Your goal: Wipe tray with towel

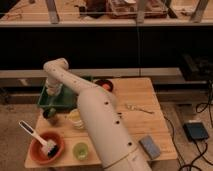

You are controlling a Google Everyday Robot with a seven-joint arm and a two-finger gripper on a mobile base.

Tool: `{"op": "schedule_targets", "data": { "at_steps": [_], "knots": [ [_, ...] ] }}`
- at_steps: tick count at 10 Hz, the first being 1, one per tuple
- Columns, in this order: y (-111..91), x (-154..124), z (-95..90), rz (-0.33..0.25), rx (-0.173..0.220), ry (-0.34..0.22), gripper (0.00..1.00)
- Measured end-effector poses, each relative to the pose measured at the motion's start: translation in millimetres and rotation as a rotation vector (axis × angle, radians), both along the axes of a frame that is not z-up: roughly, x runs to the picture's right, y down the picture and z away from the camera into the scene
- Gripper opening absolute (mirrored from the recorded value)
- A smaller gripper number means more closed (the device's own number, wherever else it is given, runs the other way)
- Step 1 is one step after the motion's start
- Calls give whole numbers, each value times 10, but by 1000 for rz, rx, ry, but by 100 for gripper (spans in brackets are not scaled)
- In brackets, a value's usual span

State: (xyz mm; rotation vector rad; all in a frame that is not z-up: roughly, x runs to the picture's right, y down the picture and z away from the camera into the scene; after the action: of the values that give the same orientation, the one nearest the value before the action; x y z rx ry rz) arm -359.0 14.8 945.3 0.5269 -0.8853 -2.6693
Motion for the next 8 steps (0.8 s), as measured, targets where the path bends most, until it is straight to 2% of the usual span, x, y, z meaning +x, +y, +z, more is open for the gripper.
{"op": "schedule_targets", "data": {
  "at_steps": [3,4,6,8],
  "knots": [
    [298,81,-285,-74,-2,-60,0],
    [369,219,-345,-78,-4,-59,0],
    [385,508,-338,-61,-12,-35,0],
    [283,871,-213,-3,-20,22,0]
  ]
}}
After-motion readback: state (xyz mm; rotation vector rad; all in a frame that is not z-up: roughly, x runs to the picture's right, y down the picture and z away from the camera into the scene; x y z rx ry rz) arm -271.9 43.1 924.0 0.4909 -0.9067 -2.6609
